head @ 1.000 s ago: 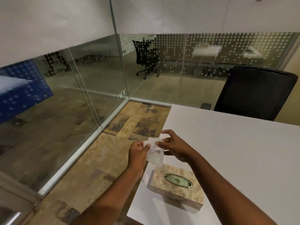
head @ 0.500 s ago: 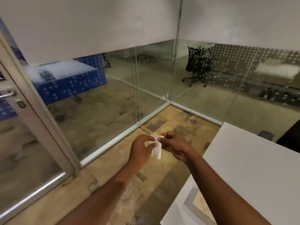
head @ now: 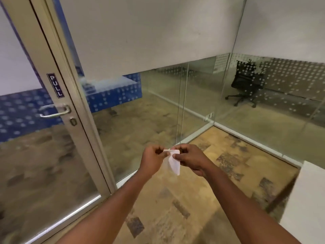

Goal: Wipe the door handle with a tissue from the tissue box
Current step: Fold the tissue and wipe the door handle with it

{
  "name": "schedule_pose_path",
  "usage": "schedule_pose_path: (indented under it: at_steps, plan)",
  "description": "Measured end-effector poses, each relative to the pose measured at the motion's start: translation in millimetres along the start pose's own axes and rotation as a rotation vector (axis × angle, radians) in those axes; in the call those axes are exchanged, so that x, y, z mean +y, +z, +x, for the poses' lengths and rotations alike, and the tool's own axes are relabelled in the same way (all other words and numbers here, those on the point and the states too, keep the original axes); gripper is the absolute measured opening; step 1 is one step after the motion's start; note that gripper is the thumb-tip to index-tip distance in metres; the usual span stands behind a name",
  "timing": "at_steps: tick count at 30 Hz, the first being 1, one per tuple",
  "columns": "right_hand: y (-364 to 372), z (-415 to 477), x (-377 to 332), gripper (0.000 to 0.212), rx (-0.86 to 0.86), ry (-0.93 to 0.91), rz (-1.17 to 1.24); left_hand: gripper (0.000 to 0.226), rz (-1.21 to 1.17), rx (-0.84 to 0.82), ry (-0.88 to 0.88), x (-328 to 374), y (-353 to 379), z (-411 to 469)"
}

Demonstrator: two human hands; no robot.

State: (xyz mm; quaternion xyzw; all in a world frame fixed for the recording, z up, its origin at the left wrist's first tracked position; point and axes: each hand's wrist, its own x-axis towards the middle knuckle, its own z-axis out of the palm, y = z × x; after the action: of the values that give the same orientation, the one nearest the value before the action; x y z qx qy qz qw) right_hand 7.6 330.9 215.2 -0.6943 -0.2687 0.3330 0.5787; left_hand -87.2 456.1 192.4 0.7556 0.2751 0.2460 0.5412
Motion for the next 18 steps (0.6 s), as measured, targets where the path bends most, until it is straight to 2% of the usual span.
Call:
schedule_pose_path:
  at_steps: [5, 9, 13, 18]
  plan:
    - [57, 51, -21, 0.009, 0.024, -0.115, -0.258, 0.019, 0.004, -0.022, 0.008, -14, -65, 50]
    - [83, 80, -29, 0.022, 0.060, -0.185, -0.416, 0.021, -0.039, -0.037, 0.006, -22, -95, 73]
    - [107, 110, -32, 0.029, 0.131, -0.211, -0.384, 0.019, -0.072, 0.054, -0.008, -34, -126, 99]
    - [125, 140, -30, 0.021, 0.085, -0.169, -0.181, 0.011, -0.133, 0.079, 0.009, -44, -143, 117]
